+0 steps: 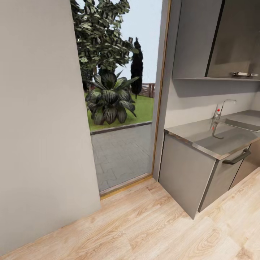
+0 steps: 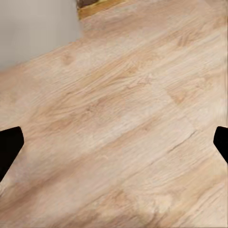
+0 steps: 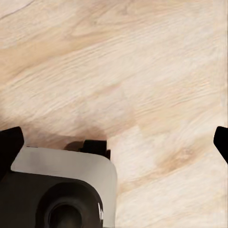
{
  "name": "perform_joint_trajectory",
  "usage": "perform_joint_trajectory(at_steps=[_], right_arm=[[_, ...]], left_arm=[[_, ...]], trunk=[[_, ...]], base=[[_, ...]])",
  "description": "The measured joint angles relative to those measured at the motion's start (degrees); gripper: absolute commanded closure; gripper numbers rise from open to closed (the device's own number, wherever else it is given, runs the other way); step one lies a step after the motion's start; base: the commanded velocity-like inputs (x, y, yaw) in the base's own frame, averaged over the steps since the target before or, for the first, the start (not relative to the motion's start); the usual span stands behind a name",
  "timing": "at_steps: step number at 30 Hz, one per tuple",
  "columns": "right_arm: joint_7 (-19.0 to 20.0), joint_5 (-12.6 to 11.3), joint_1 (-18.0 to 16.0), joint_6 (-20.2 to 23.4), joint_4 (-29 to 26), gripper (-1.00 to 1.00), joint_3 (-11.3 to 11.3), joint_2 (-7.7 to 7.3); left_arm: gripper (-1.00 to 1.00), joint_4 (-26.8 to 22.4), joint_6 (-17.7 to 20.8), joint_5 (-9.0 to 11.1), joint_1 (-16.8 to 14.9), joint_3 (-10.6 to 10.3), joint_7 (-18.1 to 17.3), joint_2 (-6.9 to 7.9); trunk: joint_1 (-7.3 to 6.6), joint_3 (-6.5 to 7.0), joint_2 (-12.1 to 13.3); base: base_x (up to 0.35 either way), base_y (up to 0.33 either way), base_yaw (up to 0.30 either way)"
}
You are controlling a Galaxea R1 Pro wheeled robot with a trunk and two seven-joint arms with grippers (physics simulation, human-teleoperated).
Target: Put the three can of soda from the living room inside the tash can in the kitchen.
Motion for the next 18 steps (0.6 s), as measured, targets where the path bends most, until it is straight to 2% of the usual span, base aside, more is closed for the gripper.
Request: perform_joint_trajectory(at_steps=[4, 5, 6, 7, 9, 11, 12, 15, 18], right_arm=[[2.4, -0.1, 0.1, -0.5, -8.2, -1.00, 0.0, -0.77], [4.5, -0.1, 0.3, -0.6, -13.1, -1.00, -0.1, -1.18], [5.6, -0.1, 0.7, -0.7, -16.1, -1.00, -0.4, -1.42], [8.4, -0.2, 2.6, -0.6, -24.4, -1.00, -2.7, -1.84], [9.7, -0.2, 4.6, -0.4, -33.3, -1.00, -5.4, -1.89], [10.9, -0.3, 9.4, -0.2, -48.1, -1.00, -10.4, -1.77], [11.1, -0.3, 10.6, -0.2, -51.6, -1.00, -11.2, -1.73], [11.5, -0.3, 13.3, -0.3, -60.1, -1.00, -13.3, -1.73], [11.8, -0.3, 14.4, -0.8, -61.2, -1.00, -14.3, -1.94]], left_arm=[[-1.00, -10.2, 0.0, 0.0, 0.9, 0.0, 0.0, 0.06], [-1.00, -13.9, 0.1, 0.0, 1.2, 0.0, -0.1, 0.08], [-1.00, -15.7, 0.1, -0.1, 1.4, 0.0, -0.1, 0.07], [-1.00, -18.9, -0.1, -0.1, 1.6, 0.0, -0.1, 0.04], [-1.00, -20.3, -0.3, -0.1, 1.7, -0.1, -0.1, 0.02], [-1.00, -21.5, -0.5, -0.1, 1.7, -0.1, 0.1, -0.05], [-1.00, -21.7, -0.6, -0.2, 1.7, -0.2, 0.1, -0.05], [-1.00, -22.3, -1.3, -0.2, 1.8, 0.0, 0.2, -0.03], [-1.00, -22.2, -3.8, -0.3, 1.9, 0.0, 0.1, 0.10]], trunk=[[0.00, 0.00, 0.0], [0.00, 0.01, 0.0], [0.00, 0.00, 0.0], [0.00, 0.00, 0.0], [0.00, -0.01, 0.0], [0.00, 0.00, 0.0], [0.00, -0.01, 0.0], [0.00, -0.01, 0.0], [0.00, -0.01, 0.0]], base=[[0.000, 0.000, 0.000], [0.000, 0.000, 0.000], [0.000, 0.000, 0.000], [0.000, 0.000, 0.000], [0.000, 0.000, 0.000], [0.000, 0.000, 0.000], [0.000, 0.000, 0.000], [0.000, 0.000, 0.000], [0.000, 0.000, 0.000]])
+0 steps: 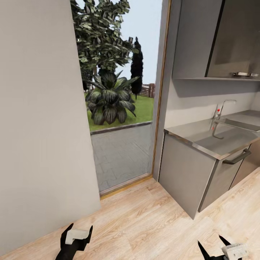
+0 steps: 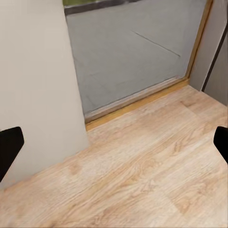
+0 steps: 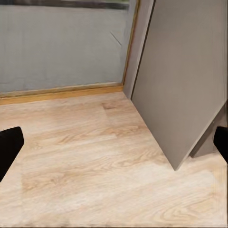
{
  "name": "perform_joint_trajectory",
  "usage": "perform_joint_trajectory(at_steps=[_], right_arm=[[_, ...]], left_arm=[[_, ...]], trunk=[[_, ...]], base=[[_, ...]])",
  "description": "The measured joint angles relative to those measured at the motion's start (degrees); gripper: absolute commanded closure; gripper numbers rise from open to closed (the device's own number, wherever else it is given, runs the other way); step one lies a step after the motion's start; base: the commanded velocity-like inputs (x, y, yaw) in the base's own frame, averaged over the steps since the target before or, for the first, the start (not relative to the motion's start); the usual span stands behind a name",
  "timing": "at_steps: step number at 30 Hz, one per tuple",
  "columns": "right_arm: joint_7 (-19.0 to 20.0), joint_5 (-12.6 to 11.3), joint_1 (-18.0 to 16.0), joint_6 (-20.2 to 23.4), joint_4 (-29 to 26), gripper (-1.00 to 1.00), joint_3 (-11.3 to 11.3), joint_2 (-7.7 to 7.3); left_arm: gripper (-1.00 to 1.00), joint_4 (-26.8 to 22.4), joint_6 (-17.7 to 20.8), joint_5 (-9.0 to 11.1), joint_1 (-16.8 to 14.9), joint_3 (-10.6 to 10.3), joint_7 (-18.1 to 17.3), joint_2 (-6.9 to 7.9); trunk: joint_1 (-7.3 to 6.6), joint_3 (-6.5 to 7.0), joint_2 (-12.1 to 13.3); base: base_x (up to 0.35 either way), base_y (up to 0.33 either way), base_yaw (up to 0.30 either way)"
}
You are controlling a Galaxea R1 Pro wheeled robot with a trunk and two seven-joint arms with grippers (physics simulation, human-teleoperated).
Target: Put the three can of soda from the living room inside the tash can in the kitchen.
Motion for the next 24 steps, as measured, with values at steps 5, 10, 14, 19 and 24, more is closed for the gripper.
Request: perform_joint_trajectory(at_steps=[5, 10, 14, 19, 24], right_arm=[[0.3, 0.2, 0.5, -4.1, 8.0, -1.00, -0.6, -0.48], [0.3, 0.2, 0.1, -6.2, 14.9, -1.00, -0.5, -0.31], [0.2, 0.2, 0.1, -6.3, 15.3, -1.00, -0.4, -0.09], [0.2, 0.1, 0.1, -6.3, 15.5, -1.00, -0.2, 0.04], [0.2, 0.1, 0.1, -6.3, 15.5, -1.00, -0.1, 0.07]], left_arm=[[-1.00, 3.5, -5.1, -0.1, 0.8, 0.1, 0.2, 0.21], [-1.00, 5.4, -7.9, -0.3, 1.4, 0.0, 0.0, 0.20], [-1.00, 6.0, -8.1, -0.3, 1.4, -0.1, 0.0, 0.19], [-1.00, 6.9, -8.1, -0.3, 1.3, -0.1, -0.1, 0.15], [-1.00, 7.2, -8.1, -0.4, 1.2, -0.1, -0.1, 0.03]], trunk=[[0.00, 0.00, 0.0], [0.00, 0.00, 0.0], [0.00, 0.00, 0.0], [0.00, 0.02, 0.0], [0.00, 0.03, 0.0]], base=[[0.000, 0.000, 0.000], [0.000, 0.000, 0.000], [0.000, 0.000, 0.000], [0.000, 0.000, 0.000], [0.000, 0.000, 0.000]])
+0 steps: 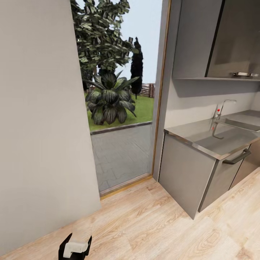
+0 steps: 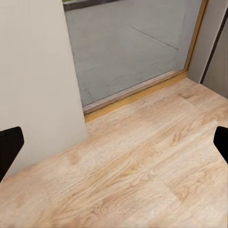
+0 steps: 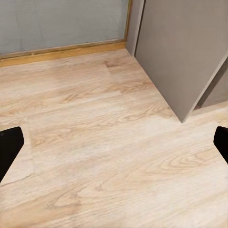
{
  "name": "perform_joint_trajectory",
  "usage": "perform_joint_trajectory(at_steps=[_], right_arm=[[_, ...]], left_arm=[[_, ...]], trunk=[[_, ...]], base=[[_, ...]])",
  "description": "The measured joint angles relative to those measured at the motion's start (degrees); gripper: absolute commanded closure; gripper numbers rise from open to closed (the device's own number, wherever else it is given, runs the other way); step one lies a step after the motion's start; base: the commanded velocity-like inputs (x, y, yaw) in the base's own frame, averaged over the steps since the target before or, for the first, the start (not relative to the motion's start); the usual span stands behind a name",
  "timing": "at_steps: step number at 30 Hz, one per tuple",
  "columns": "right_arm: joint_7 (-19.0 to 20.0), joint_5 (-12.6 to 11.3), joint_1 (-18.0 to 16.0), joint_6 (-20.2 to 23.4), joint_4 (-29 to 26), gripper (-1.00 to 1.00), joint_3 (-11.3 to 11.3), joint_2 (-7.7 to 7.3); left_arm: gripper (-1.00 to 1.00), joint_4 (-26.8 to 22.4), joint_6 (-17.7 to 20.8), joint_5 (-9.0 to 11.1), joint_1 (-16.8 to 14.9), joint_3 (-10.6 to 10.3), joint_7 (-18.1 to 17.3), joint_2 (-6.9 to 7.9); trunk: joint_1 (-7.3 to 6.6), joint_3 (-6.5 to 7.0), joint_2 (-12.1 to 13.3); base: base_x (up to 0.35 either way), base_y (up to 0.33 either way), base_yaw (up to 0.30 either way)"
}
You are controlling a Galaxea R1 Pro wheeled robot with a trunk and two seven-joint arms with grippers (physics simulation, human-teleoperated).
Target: Put the three can of soda from the living room inside the tash can in the kitchen.
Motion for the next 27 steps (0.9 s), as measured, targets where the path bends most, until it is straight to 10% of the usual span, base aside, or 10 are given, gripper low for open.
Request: perform_joint_trajectory(at_steps=[27], right_arm=[[-0.2, -0.1, 0.0, 0.0, 0.1, -1.00, -0.3, -0.10]], left_arm=[[-1.00, 2.8, -0.1, 0.2, 0.0, 0.0, 0.0, -0.10]], trunk=[[0.00, 0.53, 0.0]], base=[[0.000, 0.000, -0.111]])
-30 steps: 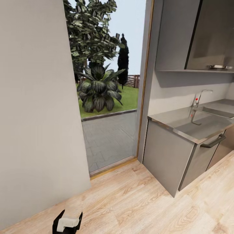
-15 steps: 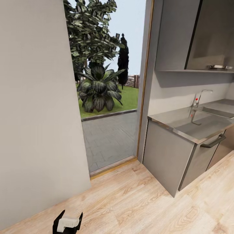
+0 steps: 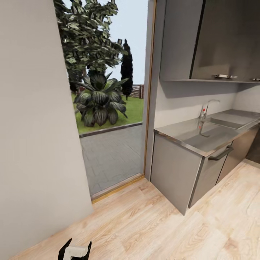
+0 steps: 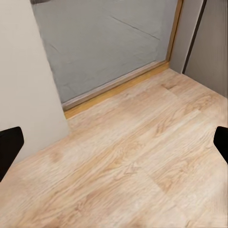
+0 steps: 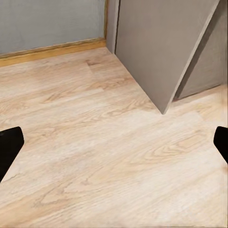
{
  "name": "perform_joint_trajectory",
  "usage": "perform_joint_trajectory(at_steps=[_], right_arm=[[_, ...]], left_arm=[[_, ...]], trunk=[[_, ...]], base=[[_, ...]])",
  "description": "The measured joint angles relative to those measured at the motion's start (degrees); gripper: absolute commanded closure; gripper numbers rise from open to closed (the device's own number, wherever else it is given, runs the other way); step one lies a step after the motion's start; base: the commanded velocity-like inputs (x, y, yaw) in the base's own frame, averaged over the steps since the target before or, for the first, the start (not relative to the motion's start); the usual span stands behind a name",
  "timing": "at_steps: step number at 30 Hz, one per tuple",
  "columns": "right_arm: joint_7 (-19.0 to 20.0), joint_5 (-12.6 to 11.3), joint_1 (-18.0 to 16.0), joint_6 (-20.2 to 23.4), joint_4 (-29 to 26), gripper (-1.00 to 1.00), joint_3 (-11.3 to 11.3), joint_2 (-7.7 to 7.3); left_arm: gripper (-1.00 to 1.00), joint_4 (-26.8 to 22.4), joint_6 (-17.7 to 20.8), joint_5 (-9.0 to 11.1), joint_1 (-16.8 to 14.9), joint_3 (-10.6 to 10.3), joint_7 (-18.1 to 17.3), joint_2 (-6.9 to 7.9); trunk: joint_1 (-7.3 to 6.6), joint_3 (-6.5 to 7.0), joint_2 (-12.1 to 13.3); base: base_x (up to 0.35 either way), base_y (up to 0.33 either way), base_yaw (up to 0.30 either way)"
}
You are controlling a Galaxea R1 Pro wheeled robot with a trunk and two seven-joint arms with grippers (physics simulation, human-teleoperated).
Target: Put the three can of soda from the living room inside the tash can in the kitchen.
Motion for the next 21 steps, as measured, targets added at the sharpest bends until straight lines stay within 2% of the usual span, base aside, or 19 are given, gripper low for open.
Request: perform_joint_trajectory(at_steps=[13, 21], right_arm=[[0.0, 0.0, 0.0, 0.0, 0.1, -1.00, -0.3, -0.51], [0.1, -0.1, 0.0, -0.1, 0.1, -1.00, -3.1, -0.57]], left_arm=[[-1.00, 0.1, 0.0, 0.0, 0.0, 0.0, 0.0, 0.01], [-1.00, 0.1, 0.0, 0.0, 0.0, 0.0, 0.0, 0.00]], trunk=[[0.00, 0.64, 0.0], [0.00, 1.03, 0.0]], base=[[0.000, 0.000, -0.231], [0.000, 0.000, -0.232]])
